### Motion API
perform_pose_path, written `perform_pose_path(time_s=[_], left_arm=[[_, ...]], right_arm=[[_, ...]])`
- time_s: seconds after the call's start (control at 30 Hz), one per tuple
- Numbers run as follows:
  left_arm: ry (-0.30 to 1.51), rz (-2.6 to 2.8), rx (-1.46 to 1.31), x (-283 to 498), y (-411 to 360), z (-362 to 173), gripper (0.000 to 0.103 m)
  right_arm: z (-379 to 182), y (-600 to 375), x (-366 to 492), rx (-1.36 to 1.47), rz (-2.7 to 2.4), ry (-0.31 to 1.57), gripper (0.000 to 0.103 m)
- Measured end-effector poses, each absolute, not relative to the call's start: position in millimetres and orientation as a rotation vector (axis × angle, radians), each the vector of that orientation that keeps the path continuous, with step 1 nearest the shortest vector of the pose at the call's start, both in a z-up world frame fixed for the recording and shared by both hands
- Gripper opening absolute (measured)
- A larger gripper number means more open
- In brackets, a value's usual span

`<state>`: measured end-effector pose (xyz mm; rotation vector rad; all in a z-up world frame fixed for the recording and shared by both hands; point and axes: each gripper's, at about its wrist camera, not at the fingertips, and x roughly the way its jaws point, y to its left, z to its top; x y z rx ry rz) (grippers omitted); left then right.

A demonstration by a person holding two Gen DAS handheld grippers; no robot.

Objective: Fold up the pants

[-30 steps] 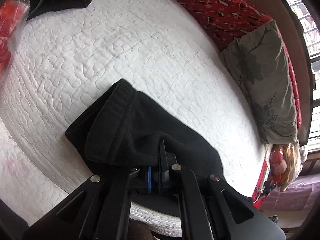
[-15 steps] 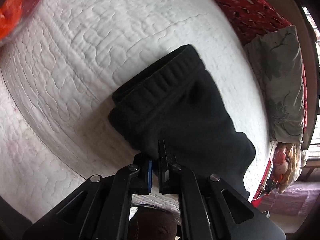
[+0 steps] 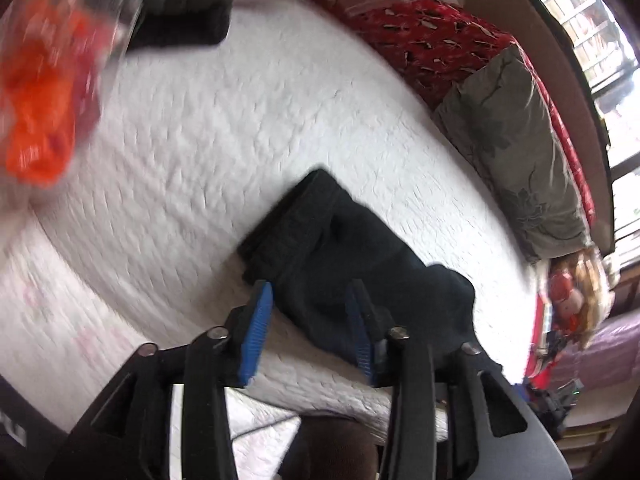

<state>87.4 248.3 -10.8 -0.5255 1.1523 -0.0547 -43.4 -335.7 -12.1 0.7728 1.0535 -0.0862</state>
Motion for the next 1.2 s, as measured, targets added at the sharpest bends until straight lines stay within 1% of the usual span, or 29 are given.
perform_pose_path(time_s=[0.03,0.1,0.27,0.37,0.5,0.57,0.73,0.77,0.83,0.9,0.93,0.97,1.03,1.07,1.1,1.2], left_arm=[[1.152,-0.061,-0.486,97.9,244.6,-7.2,0.050],[1.177,-0.079,-0.391,121.4,232.8,-4.5,0.051],[1.260,-0.128,-0.297,166.3,213.1,-17.3,0.051],[1.277,-0.122,-0.286,176.9,212.0,-23.1,0.051],[1.289,-0.153,-0.292,180.2,216.0,-27.4,0.051],[1.293,-0.155,-0.272,181.0,220.6,-32.2,0.051],[1.307,-0.209,-0.332,186.5,227.3,-45.8,0.051],[1.321,-0.232,-0.346,188.0,224.9,-49.1,0.051],[1.331,-0.246,-0.339,189.5,217.7,-54.3,0.056],[1.319,-0.228,-0.307,189.5,212.5,-58.2,0.055],[1.302,-0.208,-0.287,188.3,211.2,-57.7,0.041],[1.281,-0.186,-0.267,186.1,211.1,-55.0,0.026],[1.232,-0.176,-0.282,181.4,216.1,-46.9,0.026],[1.174,-0.142,-0.245,176.7,217.7,-41.1,0.026],[1.150,-0.121,-0.206,174.9,217.7,-41.0,0.026],[1.201,-0.096,-0.153,177.0,211.0,-60.9,0.026]], right_arm=[[-6.0,-332.9,-36.6,0.761,-0.059,1.046,0.045],[1.1,-320.7,-22.3,0.740,0.013,1.052,0.049],[0.6,-259.8,14.6,0.648,0.164,1.121,0.050],[0.5,-210.5,40.3,0.587,0.284,1.147,0.050],[4.8,-140.4,83.2,0.494,0.434,1.156,0.054],[3.3,-113.9,104.1,0.479,0.476,1.166,0.054],[-6.0,-73.7,137.3,0.425,0.507,1.202,0.057],[-9.5,-69.5,140.9,0.425,0.512,1.215,0.058],[-16.0,-63.6,144.2,0.436,0.525,1.232,0.058],[-22.0,-56.8,147.4,0.432,0.539,1.254,0.058],[-24.5,-55.1,147.2,0.416,0.538,1.259,0.058],[-25.3,-52.1,147.1,0.389,0.535,1.253,0.054],[-23.5,-47.1,145.0,0.306,0.519,1.235,0.019],[-21.8,-45.8,144.8,0.276,0.515,1.241,0.005],[-15.9,-47.3,143.3,0.270,0.503,1.217,0.005],[-5.7,-62.2,145.7,0.316,0.467,1.156,0.004]])
